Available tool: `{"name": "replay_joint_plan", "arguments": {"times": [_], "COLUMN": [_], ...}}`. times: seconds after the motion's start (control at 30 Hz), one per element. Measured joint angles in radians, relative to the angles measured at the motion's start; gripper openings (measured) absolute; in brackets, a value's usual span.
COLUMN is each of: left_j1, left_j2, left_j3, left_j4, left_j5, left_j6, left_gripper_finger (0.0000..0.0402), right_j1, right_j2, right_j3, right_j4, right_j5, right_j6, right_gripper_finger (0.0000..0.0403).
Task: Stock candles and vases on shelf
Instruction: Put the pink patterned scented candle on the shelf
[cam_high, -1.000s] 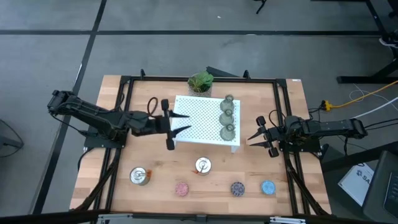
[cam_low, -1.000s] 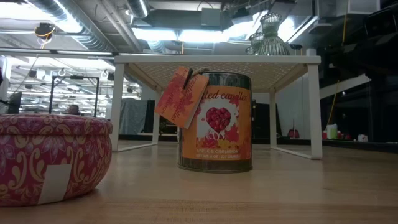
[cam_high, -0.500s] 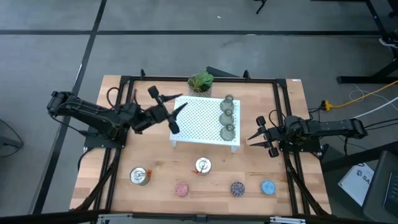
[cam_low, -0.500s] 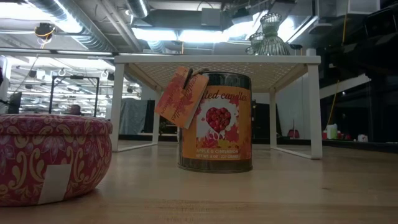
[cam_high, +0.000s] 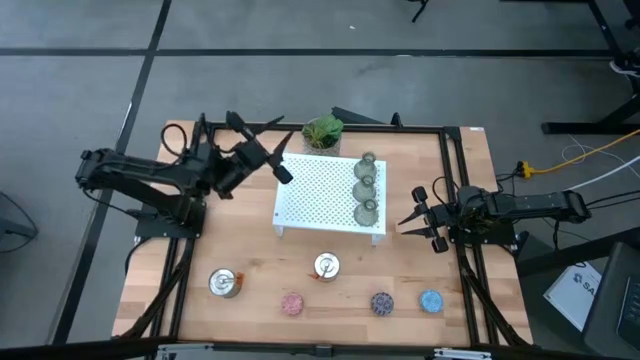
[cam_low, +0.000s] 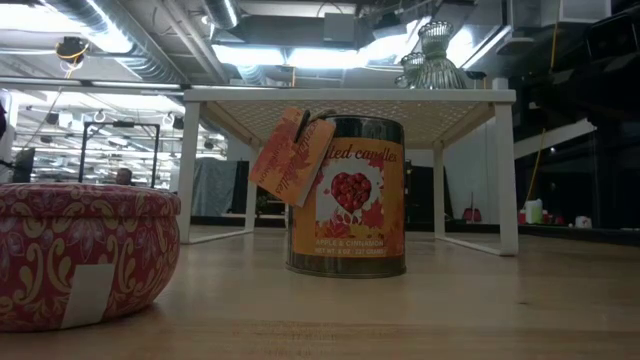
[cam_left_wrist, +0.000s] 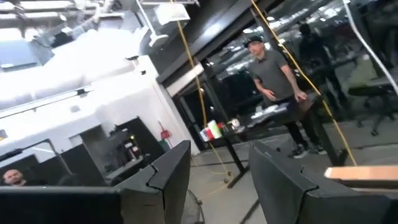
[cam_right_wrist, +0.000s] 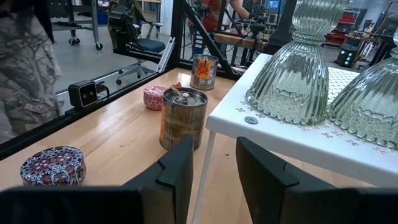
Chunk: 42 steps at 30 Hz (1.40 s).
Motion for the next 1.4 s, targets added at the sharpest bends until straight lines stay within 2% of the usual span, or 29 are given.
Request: {"name": "replay_joint_plan", "arguments": {"times": [0.23, 0.57, 0.73, 0.97, 1.13, 1.3, 1.4], "left_j1": [-0.023, -0.016, -0.029, -0.125, -0.169, -0.176, -0.177], "left_j2": [0.000, 0.000, 0.000, 0.000, 0.006, 0.009, 0.019], "left_j3": [0.078, 0.082, 0.082, 0.082, 0.083, 0.083, 0.083], "left_j4": [-0.300, -0.450, -0.502, -0.608, -0.625, -0.746, -0.764], "left_j5": [-0.015, 0.023, 0.133, 0.254, 0.354, 0.554, 0.619], "left_j6": [-0.202, -0.381, -0.392, -0.437, -0.657, -0.861, -0.970], "left_gripper_finger": [0.0160, 0.0159, 0.0159, 0.0159, 0.0159, 0.0159, 0.0159], "right_j1": [0.000, 0.000, 0.000, 0.000, 0.000, 0.000, 0.000], "right_j2": [0.000, 0.000, 0.000, 0.000, 0.000, 0.000, 0.000], "right_j3": [0.000, 0.000, 0.000, 0.000, 0.000, 0.000, 0.000], "right_j4": [0.000, 0.000, 0.000, 0.000, 0.000, 0.000, 0.000], "right_j5": [0.000, 0.000, 0.000, 0.000, 0.000, 0.000, 0.000], "right_j6": [0.000, 0.000, 0.000, 0.000, 0.000, 0.000, 0.000], "right_gripper_finger": [0.0124, 0.0124, 0.0124, 0.0124, 0.0124, 0.0124, 0.0124]}}
